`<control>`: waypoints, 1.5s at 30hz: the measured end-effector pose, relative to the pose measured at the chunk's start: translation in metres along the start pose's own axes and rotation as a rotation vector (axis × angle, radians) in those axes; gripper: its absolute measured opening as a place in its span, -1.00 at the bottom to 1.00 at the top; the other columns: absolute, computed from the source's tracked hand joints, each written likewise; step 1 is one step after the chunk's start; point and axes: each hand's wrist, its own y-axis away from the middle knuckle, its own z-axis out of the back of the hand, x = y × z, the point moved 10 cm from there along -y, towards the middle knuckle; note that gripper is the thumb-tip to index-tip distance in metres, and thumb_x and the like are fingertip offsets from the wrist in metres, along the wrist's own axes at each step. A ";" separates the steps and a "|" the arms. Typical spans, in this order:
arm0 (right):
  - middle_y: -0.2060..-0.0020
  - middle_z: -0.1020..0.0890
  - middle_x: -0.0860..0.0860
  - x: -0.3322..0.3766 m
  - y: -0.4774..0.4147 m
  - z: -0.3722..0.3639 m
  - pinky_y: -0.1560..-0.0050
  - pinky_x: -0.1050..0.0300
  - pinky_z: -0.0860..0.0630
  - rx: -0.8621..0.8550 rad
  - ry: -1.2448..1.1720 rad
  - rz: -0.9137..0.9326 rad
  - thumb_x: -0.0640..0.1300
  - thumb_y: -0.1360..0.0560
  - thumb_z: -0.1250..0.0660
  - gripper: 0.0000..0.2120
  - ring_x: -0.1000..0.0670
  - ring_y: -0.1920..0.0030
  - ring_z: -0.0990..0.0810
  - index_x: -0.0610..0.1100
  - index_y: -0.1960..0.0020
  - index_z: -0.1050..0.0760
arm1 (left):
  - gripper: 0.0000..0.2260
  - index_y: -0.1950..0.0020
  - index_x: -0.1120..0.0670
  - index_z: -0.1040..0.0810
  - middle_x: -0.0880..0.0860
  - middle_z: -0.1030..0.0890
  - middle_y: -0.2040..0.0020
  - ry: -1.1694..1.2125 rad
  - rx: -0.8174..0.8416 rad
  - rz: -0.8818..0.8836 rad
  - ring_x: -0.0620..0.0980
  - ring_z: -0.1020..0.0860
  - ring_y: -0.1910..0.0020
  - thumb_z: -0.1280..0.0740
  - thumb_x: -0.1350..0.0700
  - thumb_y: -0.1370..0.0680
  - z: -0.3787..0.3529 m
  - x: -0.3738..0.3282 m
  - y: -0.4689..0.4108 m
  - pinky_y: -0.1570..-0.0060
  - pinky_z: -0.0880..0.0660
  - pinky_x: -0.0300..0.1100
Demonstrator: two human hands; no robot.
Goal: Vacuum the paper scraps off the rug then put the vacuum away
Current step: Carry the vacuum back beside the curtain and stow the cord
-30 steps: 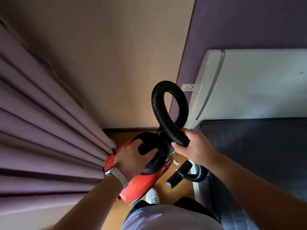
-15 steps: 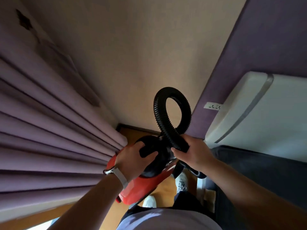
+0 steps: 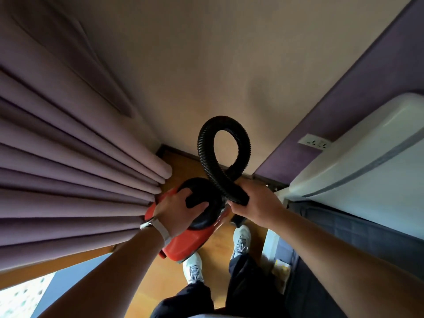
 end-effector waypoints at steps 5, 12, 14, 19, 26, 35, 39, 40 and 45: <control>0.21 -0.58 0.15 -0.032 -0.018 -0.050 0.26 0.26 -0.43 0.101 0.074 -0.065 0.16 -0.42 -0.40 -0.69 0.08 0.17 -0.60 0.11 -0.11 -0.49 | -0.51 -0.36 -0.21 -0.41 -0.15 -0.59 -0.06 0.130 0.065 0.027 -0.16 -0.57 0.07 -0.27 -0.32 -0.47 -0.046 0.046 -0.031 0.20 -0.48 -0.33; 0.19 -0.65 0.09 -0.078 -0.070 -0.116 0.37 0.43 -0.29 0.105 0.251 0.015 0.19 -0.46 -0.39 -0.68 0.11 0.21 -0.60 0.08 -0.15 -0.53 | -0.44 -0.32 -0.22 -0.44 -0.16 -0.60 -0.04 0.097 0.044 0.024 -0.17 -0.58 0.08 -0.16 -0.44 -0.40 -0.119 0.102 -0.092 0.08 -0.59 -0.17; 0.31 -0.63 0.08 -0.101 -0.082 -0.136 0.42 0.27 -0.39 0.051 0.385 0.060 0.24 -0.43 -0.37 -0.68 0.07 0.30 -0.63 0.07 -0.05 -0.54 | -0.47 -0.36 -0.20 -0.42 -0.14 -0.58 -0.11 0.072 0.014 0.031 -0.13 -0.57 0.03 -0.20 -0.39 -0.45 -0.138 0.115 -0.108 0.02 -0.55 -0.20; 0.50 -0.52 0.09 -0.143 -0.102 -0.178 0.58 0.34 -0.16 0.052 0.503 0.128 0.25 -0.28 -0.48 -0.65 0.11 0.56 -0.51 0.06 0.10 -0.53 | -0.55 -0.22 -0.15 -0.51 -0.13 -0.59 -0.04 0.098 -0.003 0.058 -0.09 -0.59 0.04 -0.26 -0.36 -0.45 -0.181 0.145 -0.143 0.09 -0.55 -0.19; 0.32 -0.56 0.10 -0.200 -0.128 -0.217 0.50 0.34 -0.07 0.077 0.443 -0.069 0.26 -0.47 -0.32 -0.69 0.05 0.28 -0.64 0.08 -0.07 -0.49 | -0.57 -0.34 -0.11 -0.45 -0.07 -0.59 -0.09 0.083 0.043 0.095 -0.09 -0.55 0.05 -0.29 -0.24 -0.52 -0.230 0.171 -0.178 0.16 -0.42 -0.33; 0.16 -0.64 0.06 -0.272 -0.173 -0.319 0.17 0.06 -0.58 0.197 0.230 -0.170 0.23 -0.51 -0.29 -0.69 -0.03 0.11 -0.66 0.05 -0.12 -0.45 | -0.56 -0.35 -0.06 -0.45 0.03 -0.56 -0.12 0.029 0.053 0.171 0.02 -0.52 0.00 -0.30 -0.20 -0.52 -0.319 0.245 -0.222 0.00 -0.47 -0.15; 0.12 -0.64 0.07 -0.291 -0.184 -0.361 0.21 0.13 -0.47 0.155 0.227 -0.136 0.22 -0.52 -0.31 -0.67 -0.04 0.07 -0.66 0.03 -0.16 -0.46 | -0.50 -0.29 -0.13 -0.44 0.03 -0.62 -0.04 0.060 0.037 0.197 0.08 -0.59 0.03 -0.23 -0.32 -0.42 -0.355 0.280 -0.236 0.01 -0.56 -0.04; 0.10 -0.65 0.06 -0.294 -0.187 -0.370 0.22 0.14 -0.44 0.135 0.240 -0.125 0.21 -0.52 -0.31 -0.65 -0.06 0.05 -0.66 0.02 -0.18 -0.46 | -0.51 -0.27 -0.14 -0.44 0.02 -0.63 -0.01 0.064 0.033 0.201 0.08 -0.60 0.06 -0.22 -0.32 -0.42 -0.362 0.286 -0.240 0.04 -0.56 -0.05; 0.13 -0.66 -0.01 -0.317 -0.194 -0.407 0.19 0.05 -0.54 0.081 0.258 -0.128 0.24 -0.51 -0.31 -0.60 -0.14 0.11 -0.66 -0.01 -0.19 -0.42 | -0.66 -0.22 -0.10 -0.48 0.00 -0.63 0.09 0.099 0.000 0.195 0.01 -0.59 0.18 -0.32 -0.19 -0.51 -0.386 0.299 -0.254 0.22 -0.52 -0.15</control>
